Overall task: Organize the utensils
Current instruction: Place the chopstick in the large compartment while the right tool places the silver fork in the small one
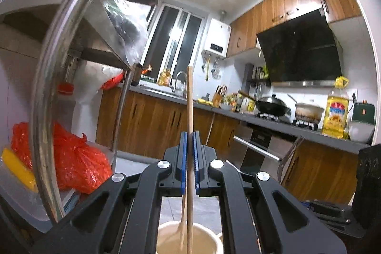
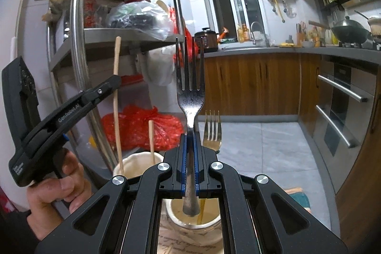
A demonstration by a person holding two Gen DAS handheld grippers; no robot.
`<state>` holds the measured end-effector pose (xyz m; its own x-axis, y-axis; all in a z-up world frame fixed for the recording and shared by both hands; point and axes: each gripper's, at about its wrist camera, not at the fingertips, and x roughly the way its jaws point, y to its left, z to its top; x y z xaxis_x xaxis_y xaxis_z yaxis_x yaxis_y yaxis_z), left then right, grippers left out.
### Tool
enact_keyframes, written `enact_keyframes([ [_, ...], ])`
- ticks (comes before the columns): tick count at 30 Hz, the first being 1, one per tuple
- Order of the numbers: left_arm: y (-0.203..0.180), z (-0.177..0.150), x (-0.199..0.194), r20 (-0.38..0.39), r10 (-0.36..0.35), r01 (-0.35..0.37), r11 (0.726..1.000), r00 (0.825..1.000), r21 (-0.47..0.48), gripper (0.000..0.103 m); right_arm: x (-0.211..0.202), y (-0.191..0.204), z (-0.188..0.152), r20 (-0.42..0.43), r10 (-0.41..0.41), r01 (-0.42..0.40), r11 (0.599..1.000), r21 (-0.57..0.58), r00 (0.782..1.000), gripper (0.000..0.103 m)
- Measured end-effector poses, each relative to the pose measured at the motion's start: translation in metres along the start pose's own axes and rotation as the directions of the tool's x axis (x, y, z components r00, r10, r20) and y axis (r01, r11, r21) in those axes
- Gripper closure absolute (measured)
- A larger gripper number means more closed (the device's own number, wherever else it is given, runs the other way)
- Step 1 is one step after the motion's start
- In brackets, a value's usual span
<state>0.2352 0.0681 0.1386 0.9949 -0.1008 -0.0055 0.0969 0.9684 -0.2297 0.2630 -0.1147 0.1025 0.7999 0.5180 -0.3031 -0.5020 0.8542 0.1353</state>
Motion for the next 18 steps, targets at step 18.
enact_keyframes([
  [18,-0.012,-0.064,0.02,-0.306,0.155,-0.115,0.983,0.939,0.147,0.098,0.044,0.0,-0.038,-0.253,-0.054,0.048,0.998,-0.032,0.966,0.097],
])
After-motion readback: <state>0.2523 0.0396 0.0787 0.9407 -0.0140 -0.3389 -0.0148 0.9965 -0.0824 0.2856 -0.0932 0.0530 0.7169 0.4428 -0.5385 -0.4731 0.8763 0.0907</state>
